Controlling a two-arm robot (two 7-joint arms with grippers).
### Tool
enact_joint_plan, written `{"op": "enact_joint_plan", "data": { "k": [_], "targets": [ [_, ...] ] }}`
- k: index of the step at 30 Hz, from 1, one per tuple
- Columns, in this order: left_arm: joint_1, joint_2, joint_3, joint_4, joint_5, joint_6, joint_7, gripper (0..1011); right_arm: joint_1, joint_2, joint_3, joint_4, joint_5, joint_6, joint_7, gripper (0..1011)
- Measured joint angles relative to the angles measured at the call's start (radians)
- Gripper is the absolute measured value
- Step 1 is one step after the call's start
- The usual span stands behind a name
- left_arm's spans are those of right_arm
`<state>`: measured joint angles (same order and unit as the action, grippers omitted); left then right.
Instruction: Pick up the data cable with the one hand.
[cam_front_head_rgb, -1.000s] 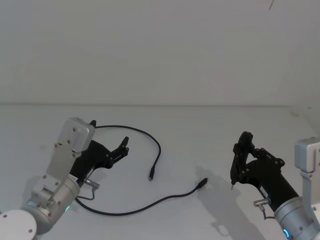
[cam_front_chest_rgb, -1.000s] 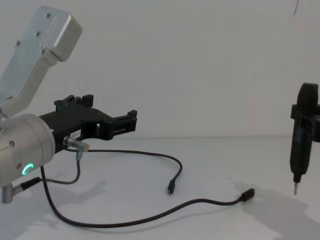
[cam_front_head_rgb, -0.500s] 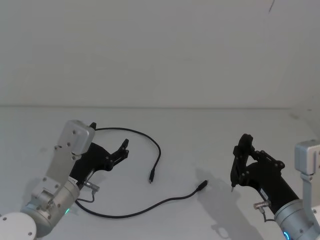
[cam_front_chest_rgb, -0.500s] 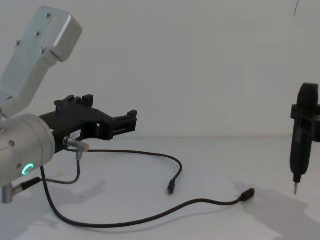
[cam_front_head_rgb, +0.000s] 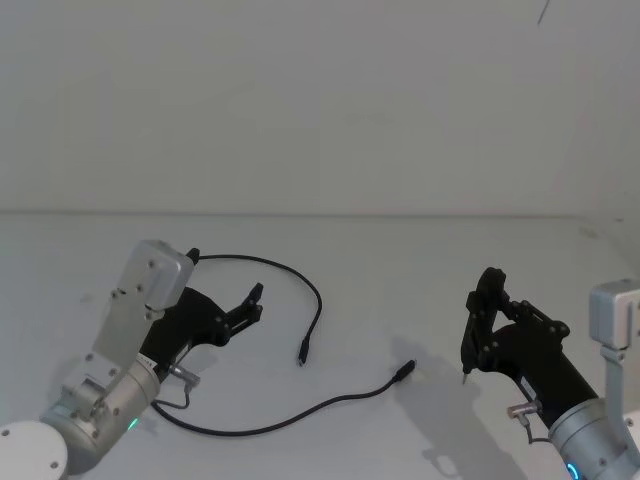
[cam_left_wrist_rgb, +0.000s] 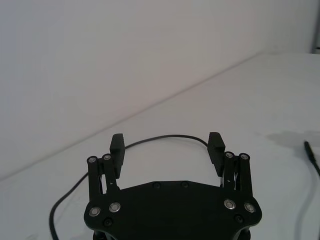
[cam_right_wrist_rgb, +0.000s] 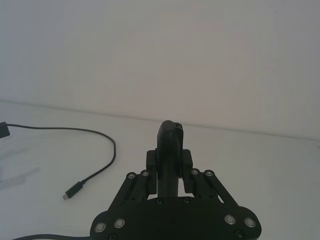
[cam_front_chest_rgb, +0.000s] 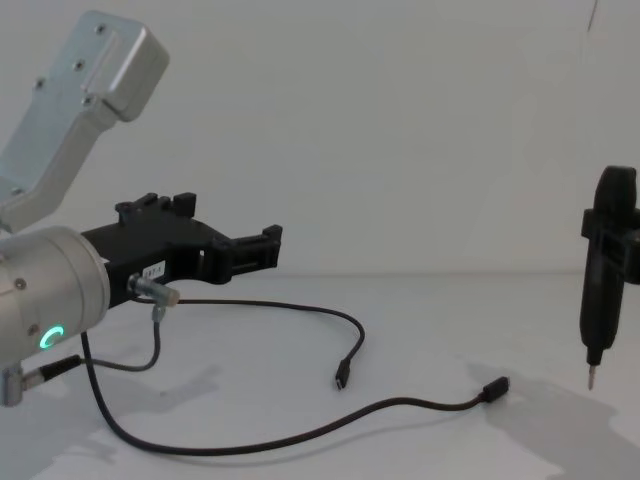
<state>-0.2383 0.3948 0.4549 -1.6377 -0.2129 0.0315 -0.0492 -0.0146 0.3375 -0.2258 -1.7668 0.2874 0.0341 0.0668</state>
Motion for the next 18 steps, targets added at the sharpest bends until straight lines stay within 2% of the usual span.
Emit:
{"op": "enact_joint_plan", "data": {
  "k": [4, 13, 18],
  "targets": [
    [-0.002, 0.015, 0.000, -0.012, -0.017, 0.020, -0.036, 1001, 0.000, 0.000, 0.000, 0.000, 0.000, 0.000, 0.000, 279],
    [-0.012, 0.067, -0.001, -0.052, -0.077, 0.108, -0.153, 1002, 0.000, 0.000, 0.000, 0.000, 0.000, 0.000, 0.000, 279],
    [-0.027, 0.100, 0.000, -0.075, -0.118, 0.183, -0.235, 1001, 0.000, 0.000, 0.000, 0.000, 0.000, 0.000, 0.000, 279]
  ]
}}
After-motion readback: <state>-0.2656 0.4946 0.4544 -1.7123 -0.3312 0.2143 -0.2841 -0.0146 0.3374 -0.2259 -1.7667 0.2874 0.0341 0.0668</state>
